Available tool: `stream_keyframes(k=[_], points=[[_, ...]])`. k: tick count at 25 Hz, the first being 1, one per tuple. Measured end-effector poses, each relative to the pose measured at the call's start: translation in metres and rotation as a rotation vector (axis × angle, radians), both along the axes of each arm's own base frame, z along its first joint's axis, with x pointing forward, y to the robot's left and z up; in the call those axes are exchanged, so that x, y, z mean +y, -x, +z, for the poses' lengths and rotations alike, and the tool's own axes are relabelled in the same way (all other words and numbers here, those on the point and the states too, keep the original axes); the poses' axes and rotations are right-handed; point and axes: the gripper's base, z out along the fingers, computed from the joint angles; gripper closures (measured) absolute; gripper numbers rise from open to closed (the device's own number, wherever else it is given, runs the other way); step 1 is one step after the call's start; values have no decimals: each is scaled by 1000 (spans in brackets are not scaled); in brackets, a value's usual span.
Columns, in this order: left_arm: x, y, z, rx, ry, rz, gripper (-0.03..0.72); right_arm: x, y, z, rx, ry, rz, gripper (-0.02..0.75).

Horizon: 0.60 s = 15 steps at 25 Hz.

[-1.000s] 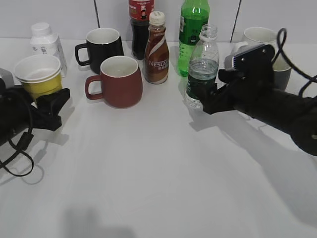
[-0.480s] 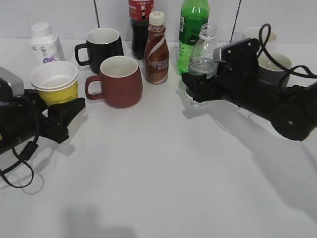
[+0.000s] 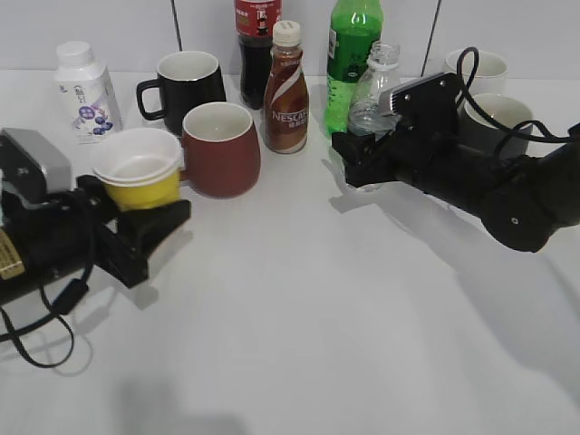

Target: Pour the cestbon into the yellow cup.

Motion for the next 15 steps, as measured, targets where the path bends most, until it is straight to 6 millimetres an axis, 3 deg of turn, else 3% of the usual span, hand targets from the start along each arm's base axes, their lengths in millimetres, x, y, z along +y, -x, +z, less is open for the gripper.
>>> stream_keyframes(k=[1, 15], points=[[-4, 2, 0, 0, 0, -17, 258, 0, 0, 0, -1, -1, 0, 273], [-58, 14, 11, -63, 23, -223, 258, 5, 3, 10, -110, 45, 76, 273]])
